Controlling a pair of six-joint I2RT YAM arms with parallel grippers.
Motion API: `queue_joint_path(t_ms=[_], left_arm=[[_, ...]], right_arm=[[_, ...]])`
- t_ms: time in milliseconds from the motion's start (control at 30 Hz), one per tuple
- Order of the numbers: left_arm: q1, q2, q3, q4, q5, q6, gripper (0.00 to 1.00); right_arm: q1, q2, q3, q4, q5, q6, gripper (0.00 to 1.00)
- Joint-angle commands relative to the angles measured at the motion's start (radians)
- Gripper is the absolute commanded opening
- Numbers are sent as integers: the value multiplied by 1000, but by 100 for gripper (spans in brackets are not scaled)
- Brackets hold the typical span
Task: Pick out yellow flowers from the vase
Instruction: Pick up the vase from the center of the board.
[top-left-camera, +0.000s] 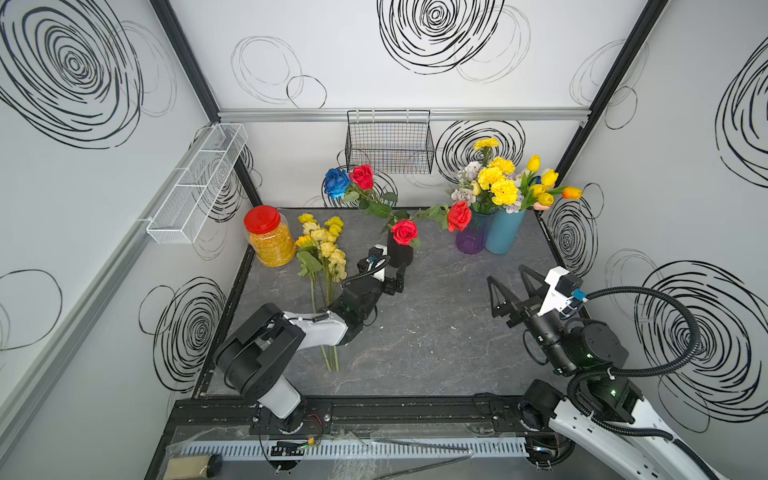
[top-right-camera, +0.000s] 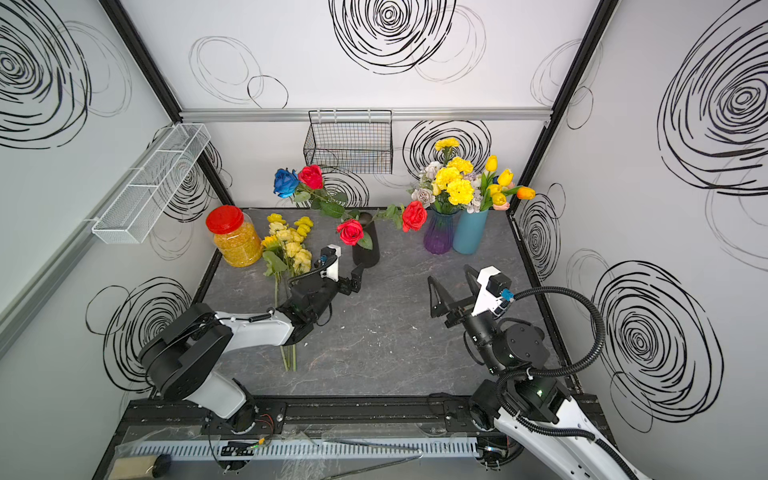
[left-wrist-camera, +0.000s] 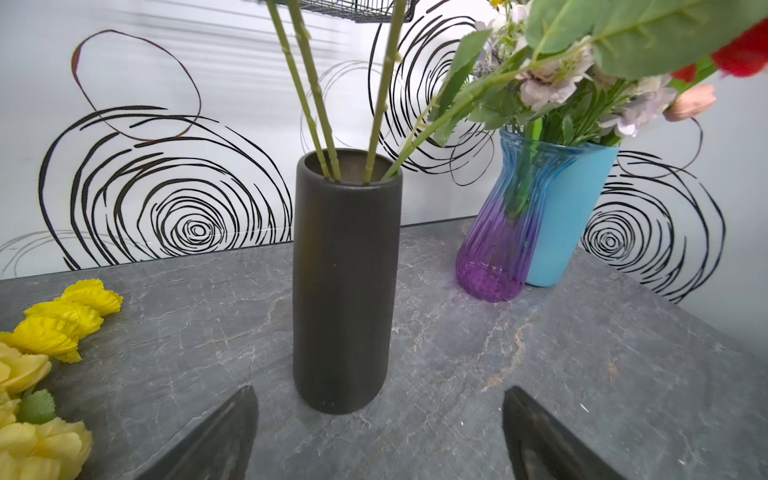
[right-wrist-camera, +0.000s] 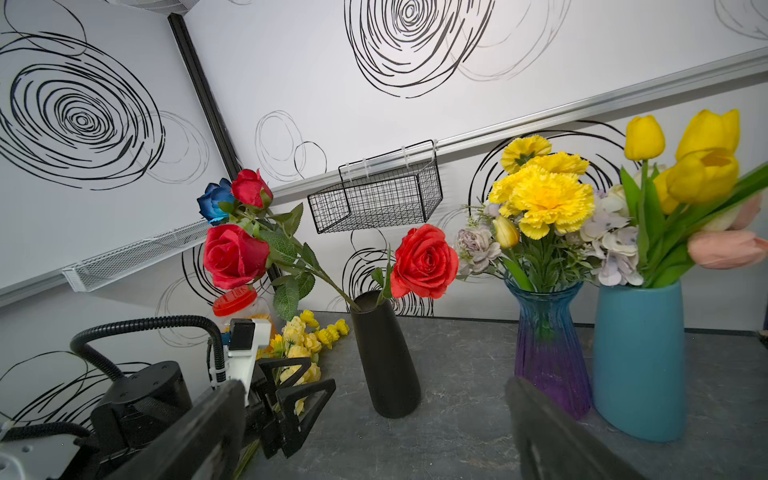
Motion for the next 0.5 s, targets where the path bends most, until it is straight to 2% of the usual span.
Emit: queue_joint_path(t_ms=[0, 467], left_arm=[[15, 62, 67, 124, 2, -3, 95], [71, 240, 340, -110, 38, 15, 97]], right_arm=[[-4, -12, 0, -12, 6, -3, 100], [-4, -49, 15, -84, 13, 1, 100]])
